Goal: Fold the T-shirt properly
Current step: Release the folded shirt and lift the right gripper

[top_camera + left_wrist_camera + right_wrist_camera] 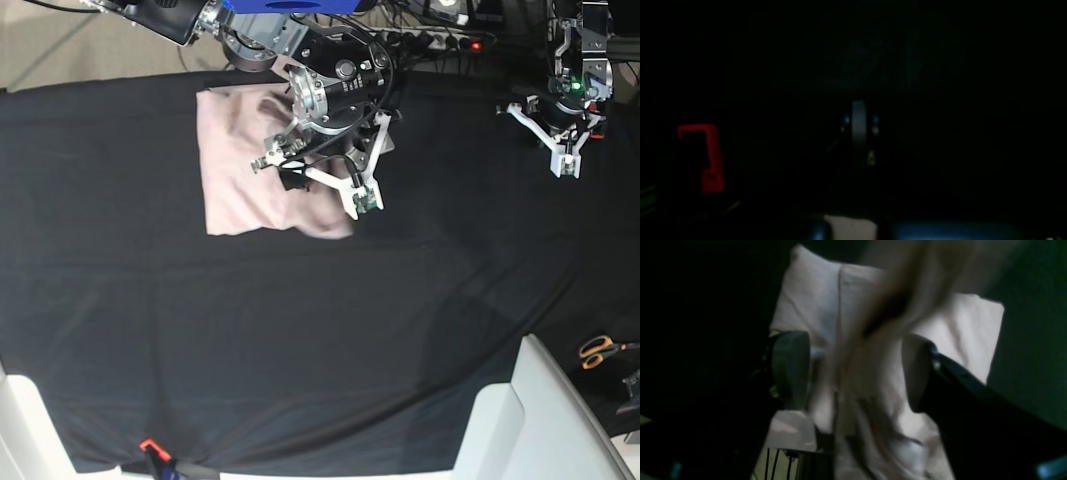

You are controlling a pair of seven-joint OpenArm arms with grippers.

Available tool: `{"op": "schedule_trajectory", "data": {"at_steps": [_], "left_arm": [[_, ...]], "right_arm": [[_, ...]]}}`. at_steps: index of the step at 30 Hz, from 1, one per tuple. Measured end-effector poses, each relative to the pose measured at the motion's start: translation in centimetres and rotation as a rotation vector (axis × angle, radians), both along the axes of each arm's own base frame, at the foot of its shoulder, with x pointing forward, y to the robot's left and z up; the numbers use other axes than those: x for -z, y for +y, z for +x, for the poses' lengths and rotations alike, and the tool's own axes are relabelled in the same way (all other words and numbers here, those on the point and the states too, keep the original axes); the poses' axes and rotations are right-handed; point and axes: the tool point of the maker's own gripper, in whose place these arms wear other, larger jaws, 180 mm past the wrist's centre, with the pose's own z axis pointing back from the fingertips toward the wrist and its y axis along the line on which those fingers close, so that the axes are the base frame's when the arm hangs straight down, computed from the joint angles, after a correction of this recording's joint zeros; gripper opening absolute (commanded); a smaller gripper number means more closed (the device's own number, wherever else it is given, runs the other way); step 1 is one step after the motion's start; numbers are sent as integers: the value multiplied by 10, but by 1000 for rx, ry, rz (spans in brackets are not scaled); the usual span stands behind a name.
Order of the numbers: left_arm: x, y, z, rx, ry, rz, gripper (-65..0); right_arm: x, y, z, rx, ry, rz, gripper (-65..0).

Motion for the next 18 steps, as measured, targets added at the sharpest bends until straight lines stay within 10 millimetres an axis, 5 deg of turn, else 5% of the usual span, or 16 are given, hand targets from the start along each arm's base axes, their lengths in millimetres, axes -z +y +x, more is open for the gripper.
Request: {"op": "schedule_trajectory", "data": {"at_steps": [5, 9, 12, 14, 18], "left_arm": [[-1, 2, 5, -4, -7, 2, -650], [0, 7, 8, -12, -7, 7, -650], [0, 8, 9, -13, -6, 9, -650], [0, 8, 8, -13, -6, 7, -650], [-1, 8, 9, -11, -7, 10, -650]], "right_arm": [[-3, 27, -5, -156, 27, 64, -281], [-55, 40, 6, -180, -76, 186, -281], [-87, 24, 14, -155, -121, 237, -287], [-76, 0, 21, -73, -76, 217, -357], [-29, -55, 17, 28, -7, 105, -638]]}}
